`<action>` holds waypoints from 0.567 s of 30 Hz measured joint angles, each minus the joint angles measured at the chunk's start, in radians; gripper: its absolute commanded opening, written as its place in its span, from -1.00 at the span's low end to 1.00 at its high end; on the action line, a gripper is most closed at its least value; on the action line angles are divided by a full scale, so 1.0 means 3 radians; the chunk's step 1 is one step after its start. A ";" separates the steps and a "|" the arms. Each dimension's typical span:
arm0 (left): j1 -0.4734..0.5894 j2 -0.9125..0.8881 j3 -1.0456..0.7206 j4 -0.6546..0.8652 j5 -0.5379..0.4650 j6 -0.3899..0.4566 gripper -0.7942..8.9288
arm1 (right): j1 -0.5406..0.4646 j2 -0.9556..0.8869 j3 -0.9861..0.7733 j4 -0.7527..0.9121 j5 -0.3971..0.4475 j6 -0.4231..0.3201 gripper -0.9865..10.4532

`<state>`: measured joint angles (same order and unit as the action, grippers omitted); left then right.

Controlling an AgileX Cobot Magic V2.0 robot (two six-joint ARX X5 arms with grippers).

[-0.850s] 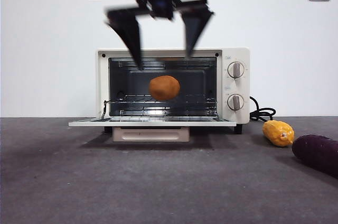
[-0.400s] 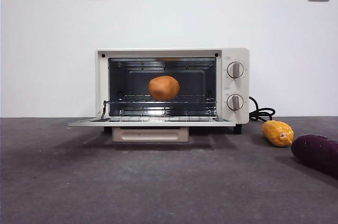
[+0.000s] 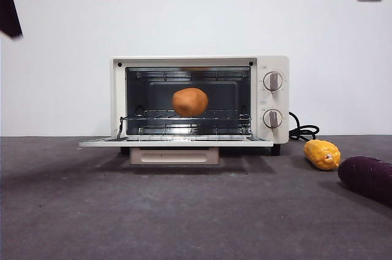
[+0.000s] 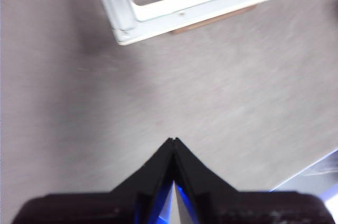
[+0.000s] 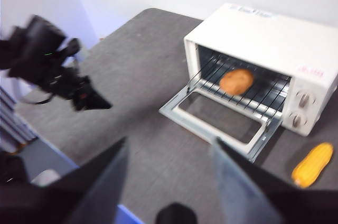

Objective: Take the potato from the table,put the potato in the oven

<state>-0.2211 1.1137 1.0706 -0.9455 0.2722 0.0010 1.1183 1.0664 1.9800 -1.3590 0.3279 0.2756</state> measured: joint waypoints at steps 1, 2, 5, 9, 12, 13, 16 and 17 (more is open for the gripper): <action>0.0111 0.0071 -0.0060 0.0079 0.0189 -0.0001 -0.85 | 0.0000 -0.0072 -0.0078 0.0000 -0.0023 0.0043 -0.85; 0.0219 0.0151 -0.0108 0.0145 0.0369 -0.0003 -0.85 | 0.0000 -0.0132 -0.0153 0.0000 -0.0038 0.0086 -0.85; 0.0459 0.0427 -0.0144 0.0264 0.0740 -0.0004 -0.85 | 0.0000 -0.0258 -0.0359 0.0000 -0.0065 0.0196 -0.85; 0.0656 0.0857 -0.0144 0.0556 0.1026 -0.0092 -0.85 | 0.0000 -0.0394 -0.0594 0.0000 -0.0146 0.0315 -0.85; 0.0746 0.1175 -0.0144 0.0726 0.1088 -0.0239 -0.85 | 0.0000 -0.0492 -0.0732 0.0000 -0.0158 0.0409 -0.85; 0.0759 0.1272 -0.0144 0.0796 0.1088 -0.0301 -0.85 | 0.0000 -0.0524 -0.0776 0.0000 -0.0159 0.0440 -0.85; 0.0769 0.1514 -0.0144 0.1015 0.1106 -0.0486 -0.85 | 0.0000 -0.0604 -0.0857 0.0000 -0.0158 0.0511 -0.85; 0.0769 0.1597 -0.0144 0.1105 0.1115 -0.0553 -0.85 | 0.0000 -0.0623 -0.0877 0.0000 -0.0158 0.0528 -0.85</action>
<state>0.0097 1.5929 1.0275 -0.6140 0.6067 -0.1650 1.1183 0.8795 1.7168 -1.3590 0.2806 0.4339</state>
